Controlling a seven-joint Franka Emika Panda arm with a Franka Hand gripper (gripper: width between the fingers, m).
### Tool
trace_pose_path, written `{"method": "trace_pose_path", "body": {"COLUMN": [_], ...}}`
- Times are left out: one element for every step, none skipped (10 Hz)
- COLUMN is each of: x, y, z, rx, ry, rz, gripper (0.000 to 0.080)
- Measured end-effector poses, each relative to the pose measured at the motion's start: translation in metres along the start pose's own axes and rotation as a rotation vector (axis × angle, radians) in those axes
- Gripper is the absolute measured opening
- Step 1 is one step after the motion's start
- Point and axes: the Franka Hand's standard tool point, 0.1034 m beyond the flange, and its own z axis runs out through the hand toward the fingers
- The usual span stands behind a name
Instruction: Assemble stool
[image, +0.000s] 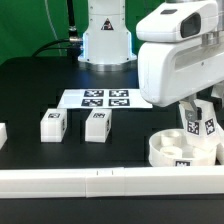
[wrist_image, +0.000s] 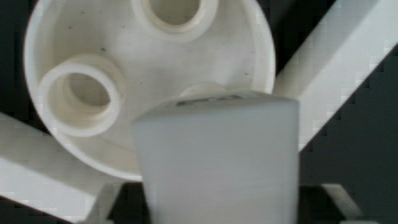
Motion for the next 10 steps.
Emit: {"method": "trace_pose_path", "body": {"x": [0.0001, 0.0003, 0.0015, 0.0021, 0.0015, 0.0012, 0.0012, 0.0016, 0.0017, 0.0017], "y": [-0.0004, -0.0011, -0.0043, -0.0068, -0.0068, -0.0063, -0.0055, -0.0054, -0.0057, -0.0059], "z": [0.0001, 0.0003, 0.0009, 0.0012, 0.0013, 0.0013, 0.0011, 0.0010, 0.0011, 0.0011], "rx": [0.001, 0.001, 0.003, 0.010, 0.017, 0.024, 0.038, 0.046, 0.046, 0.048], "ry": [0.000, 0.000, -0.001, -0.001, -0.005, -0.005, -0.002, -0.001, -0.002, -0.003], "rz": [0.096, 0.172, 0.278, 0.425, 0.551, 0.649, 0.750, 0.845, 0.893, 0.936], "gripper": [0.0339, 0.0339, 0.0340, 0.0340, 0.0340, 0.0340, 0.0340, 0.0340, 0.0340, 0.0340]}}
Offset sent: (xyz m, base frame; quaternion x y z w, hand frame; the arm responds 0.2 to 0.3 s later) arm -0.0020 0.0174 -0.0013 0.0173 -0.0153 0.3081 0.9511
